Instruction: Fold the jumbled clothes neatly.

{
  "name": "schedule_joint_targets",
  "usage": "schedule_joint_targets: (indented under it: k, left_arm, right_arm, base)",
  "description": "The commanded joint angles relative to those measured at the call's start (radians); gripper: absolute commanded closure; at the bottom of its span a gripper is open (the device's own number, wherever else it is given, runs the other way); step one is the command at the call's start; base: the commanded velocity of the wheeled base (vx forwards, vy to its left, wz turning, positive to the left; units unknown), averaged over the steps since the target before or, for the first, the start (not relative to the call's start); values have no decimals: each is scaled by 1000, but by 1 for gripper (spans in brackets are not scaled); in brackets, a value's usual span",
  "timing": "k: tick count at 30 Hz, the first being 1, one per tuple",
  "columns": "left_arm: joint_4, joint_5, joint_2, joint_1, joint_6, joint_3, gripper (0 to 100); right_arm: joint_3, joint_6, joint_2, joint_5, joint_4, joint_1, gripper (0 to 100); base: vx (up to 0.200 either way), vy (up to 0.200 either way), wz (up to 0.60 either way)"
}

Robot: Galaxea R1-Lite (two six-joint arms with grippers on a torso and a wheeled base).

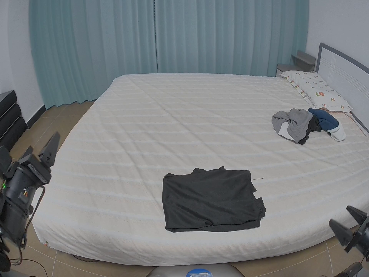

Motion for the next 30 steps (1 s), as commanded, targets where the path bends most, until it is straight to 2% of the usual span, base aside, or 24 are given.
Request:
schedule_joint_targets:
  k: [1, 2, 4, 7, 9, 10, 11, 16, 18, 19, 21, 26, 30]
  left_arm:
    - [224, 80, -450, 65, 132, 98, 0]
    - [320, 78, -565, 91, 181, 95, 0]
    - [399, 78, -671, 121, 222, 93, 0]
    - [466, 78, -751, 190, 233, 92, 0]
    - [534, 76, -846, 267, 247, 90, 0]
    - [534, 76, -846, 267, 247, 90, 0]
    - [581, 73, -904, 313, 258, 92, 0]
    - [715, 75, -1051, 382, 247, 92, 0]
    - [744, 73, -1057, 427, 241, 87, 0]
    - [768, 72, -1082, 470, 244, 87, 0]
    - [797, 72, -1117, 493, 247, 90, 0]
    - [820, 40, -1139, 488, 247, 113, 0]
    - [804, -68, -1139, 488, 253, 210, 0]
  right_arm:
    - [-62, -160, -469, -3, 393, 131, 0]
    - [-66, -185, -469, -31, 411, 128, 0]
    - [-60, -186, -468, -86, 393, 128, 0]
    - [-45, -197, -468, -144, 386, 128, 0]
    - [-40, -215, -468, -230, 385, 126, 0]
    - [-40, -215, -468, -230, 385, 126, 0]
    - [-38, -218, -468, -295, 385, 126, 0]
    - [-8, -217, -474, -425, 393, 92, 0]
    - [-11, -218, -486, -414, 397, 77, 0]
    - [-11, -218, -495, -385, 397, 66, 0]
    - [-9, -220, -503, -362, 397, 59, 0]
    - [0, -206, -566, -284, 382, 29, 0]
    - [1, -201, -566, -252, 382, 28, 0]
  base:
    - [0, 0, 0]
    - [0, 0, 0]
    - [0, 0, 0]
    - [0, 0, 0]
    - [0, 0, 0]
    - [0, 0, 0]
    - [0, 0, 0]
    - [0, 0, 0]
    - [0, 0, 0]
    - [0, 0, 0]
    - [0, 0, 0]
    - [0, 0, 0]
    - [0, 0, 0]
